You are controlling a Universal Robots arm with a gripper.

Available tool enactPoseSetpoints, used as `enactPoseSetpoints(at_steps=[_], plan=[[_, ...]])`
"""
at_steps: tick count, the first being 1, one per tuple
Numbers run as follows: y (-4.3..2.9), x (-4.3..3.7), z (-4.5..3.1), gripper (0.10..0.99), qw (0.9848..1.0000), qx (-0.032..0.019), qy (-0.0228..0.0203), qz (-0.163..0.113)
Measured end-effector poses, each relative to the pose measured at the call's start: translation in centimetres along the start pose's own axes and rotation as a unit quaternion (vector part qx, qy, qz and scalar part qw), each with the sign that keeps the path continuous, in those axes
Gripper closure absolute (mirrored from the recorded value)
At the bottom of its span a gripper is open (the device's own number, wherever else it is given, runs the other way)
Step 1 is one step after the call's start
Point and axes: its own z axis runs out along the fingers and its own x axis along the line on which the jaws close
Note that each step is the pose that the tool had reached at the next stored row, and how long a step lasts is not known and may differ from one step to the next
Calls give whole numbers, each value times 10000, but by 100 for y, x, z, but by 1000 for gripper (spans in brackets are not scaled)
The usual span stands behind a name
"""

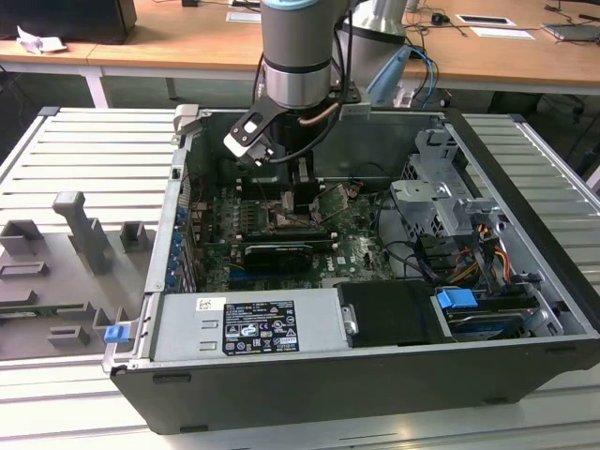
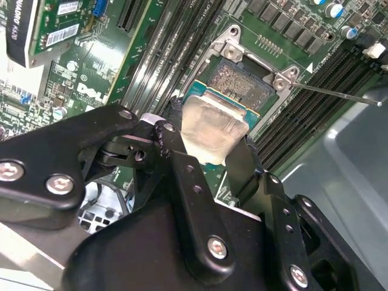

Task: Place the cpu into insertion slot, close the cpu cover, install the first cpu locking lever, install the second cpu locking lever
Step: 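Place the cpu into insertion slot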

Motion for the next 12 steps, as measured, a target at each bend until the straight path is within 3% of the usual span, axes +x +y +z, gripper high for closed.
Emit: enactPoseSetpoints(at_steps=[12], plan=[[-14, 3, 76, 557, 10000, 3, 0, -1]])
